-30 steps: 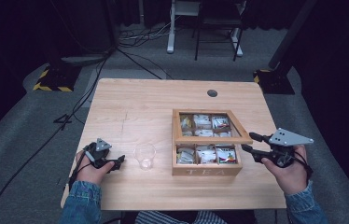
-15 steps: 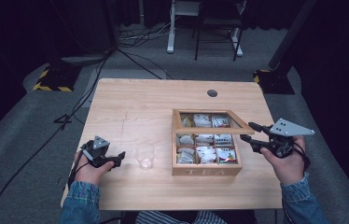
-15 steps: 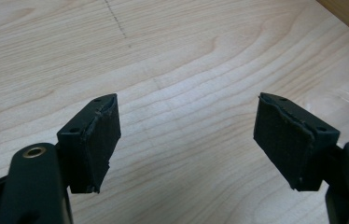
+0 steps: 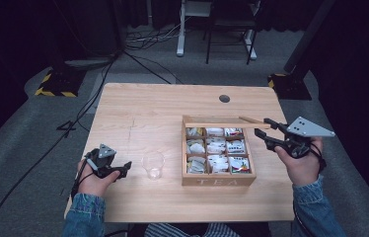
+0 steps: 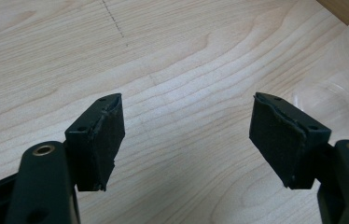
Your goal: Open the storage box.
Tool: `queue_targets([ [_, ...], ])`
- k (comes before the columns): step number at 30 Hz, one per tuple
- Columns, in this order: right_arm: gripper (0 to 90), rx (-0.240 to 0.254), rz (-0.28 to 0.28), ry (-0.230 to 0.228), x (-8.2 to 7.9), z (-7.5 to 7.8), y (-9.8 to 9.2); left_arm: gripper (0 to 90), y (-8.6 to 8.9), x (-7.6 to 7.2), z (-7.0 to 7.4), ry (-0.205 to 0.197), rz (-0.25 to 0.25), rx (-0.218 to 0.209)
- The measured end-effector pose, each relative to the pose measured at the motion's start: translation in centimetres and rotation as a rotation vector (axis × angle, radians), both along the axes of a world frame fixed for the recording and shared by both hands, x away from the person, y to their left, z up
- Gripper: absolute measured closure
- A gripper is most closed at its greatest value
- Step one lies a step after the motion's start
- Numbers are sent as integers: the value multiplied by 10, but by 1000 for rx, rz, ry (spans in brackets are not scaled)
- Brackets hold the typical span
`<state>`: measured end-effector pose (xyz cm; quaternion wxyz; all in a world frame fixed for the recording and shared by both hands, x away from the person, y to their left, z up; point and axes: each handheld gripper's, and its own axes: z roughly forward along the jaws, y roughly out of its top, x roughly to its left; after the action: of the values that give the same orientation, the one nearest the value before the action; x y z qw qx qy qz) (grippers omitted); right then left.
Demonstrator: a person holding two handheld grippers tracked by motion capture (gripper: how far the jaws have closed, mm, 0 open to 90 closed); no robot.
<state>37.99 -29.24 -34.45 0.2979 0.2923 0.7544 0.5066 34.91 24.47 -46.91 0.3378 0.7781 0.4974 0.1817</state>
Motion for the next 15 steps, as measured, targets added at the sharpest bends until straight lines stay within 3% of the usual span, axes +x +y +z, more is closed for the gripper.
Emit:
queue_targets([
  [15, 585, 4, -20, -13, 11, 1, 0, 281, -3, -6, 12, -15, -2, 44],
])
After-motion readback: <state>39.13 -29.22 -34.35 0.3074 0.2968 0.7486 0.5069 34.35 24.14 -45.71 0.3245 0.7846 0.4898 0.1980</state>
